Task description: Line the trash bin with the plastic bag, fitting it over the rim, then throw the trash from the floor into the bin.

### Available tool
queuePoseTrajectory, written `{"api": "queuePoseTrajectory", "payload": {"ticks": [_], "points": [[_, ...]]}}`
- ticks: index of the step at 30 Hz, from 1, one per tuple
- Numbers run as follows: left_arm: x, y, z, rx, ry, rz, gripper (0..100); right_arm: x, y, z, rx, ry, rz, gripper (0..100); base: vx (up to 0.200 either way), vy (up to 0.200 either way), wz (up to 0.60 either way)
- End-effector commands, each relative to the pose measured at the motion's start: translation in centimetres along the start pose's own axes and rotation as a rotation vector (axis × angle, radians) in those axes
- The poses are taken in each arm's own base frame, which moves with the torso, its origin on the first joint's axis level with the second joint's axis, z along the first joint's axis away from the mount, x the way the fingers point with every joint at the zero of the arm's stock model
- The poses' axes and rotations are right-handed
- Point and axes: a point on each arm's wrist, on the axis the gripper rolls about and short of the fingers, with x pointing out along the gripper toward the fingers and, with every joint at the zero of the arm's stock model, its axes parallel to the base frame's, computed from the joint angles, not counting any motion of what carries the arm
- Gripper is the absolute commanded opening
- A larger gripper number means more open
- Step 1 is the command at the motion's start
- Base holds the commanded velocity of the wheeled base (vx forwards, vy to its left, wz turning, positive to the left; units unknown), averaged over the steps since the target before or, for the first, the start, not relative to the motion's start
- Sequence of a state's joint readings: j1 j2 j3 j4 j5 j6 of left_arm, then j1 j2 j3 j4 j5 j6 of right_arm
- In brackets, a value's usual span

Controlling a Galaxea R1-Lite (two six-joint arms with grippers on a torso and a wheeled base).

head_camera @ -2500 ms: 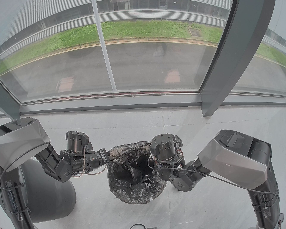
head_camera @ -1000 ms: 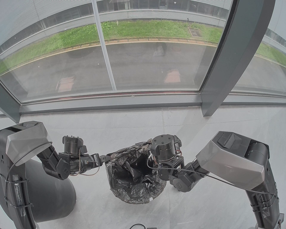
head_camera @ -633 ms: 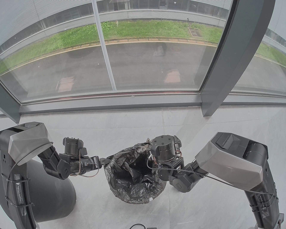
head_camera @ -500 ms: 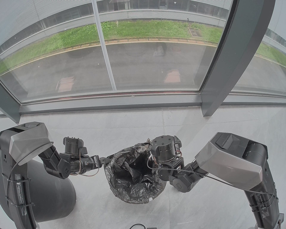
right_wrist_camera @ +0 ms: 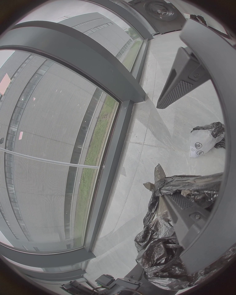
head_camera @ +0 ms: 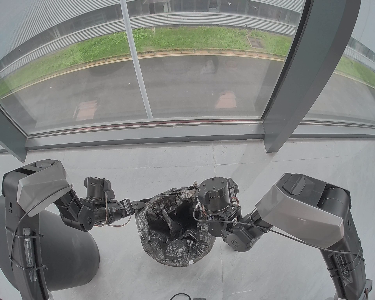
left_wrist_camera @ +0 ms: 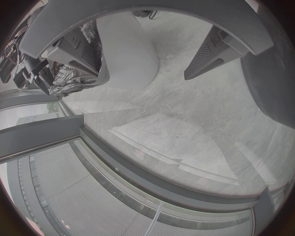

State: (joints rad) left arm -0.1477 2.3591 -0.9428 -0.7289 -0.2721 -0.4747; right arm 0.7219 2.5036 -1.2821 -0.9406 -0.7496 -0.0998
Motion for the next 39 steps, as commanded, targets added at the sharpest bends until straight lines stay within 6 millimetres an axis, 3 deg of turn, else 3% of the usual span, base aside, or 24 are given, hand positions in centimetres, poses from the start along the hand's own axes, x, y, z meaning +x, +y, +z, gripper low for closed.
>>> {"api": "queuePoseTrajectory", "payload": {"ticks": [1,2,8,16,25,30,39], "points": [[-1.0,-0.4,0.2,-0.01,-0.011,-0.003,100,0.0,0.0,0.1,0.002,-0.003,0.001,100,0.0,0.0,0.0],[-2.2,-1.2,0.1,-0.027,-0.012,-0.015,100,-0.1,-0.1,0.3,0.003,-0.006,0.021,100,0.0,0.0,0.0],[-4.0,-2.2,-0.4,-0.024,-0.004,-0.028,100,-0.3,-0.2,0.5,-0.006,-0.001,0.049,100,0.0,0.0,0.0],[-4.1,-2.2,-0.7,-0.04,0.005,-0.027,100,-0.4,-0.3,0.6,-0.001,-0.007,0.063,100,0.0,0.0,0.0],[-4.2,-2.1,-0.9,-0.041,0.009,-0.025,100,-2.2,-0.9,3.2,0.013,-0.039,0.128,100,0.0,0.0,0.0],[-5.0,-2.0,-1.5,-0.039,0.022,-0.017,100,-3.4,0.1,3.2,-0.011,-0.027,0.174,100,0.0,0.0,0.0],[-5.9,-2.1,-1.7,-0.037,0.022,-0.016,100,-2.3,-0.6,1.9,-0.051,0.041,0.194,100,0.0,0.0,0.0]]}}
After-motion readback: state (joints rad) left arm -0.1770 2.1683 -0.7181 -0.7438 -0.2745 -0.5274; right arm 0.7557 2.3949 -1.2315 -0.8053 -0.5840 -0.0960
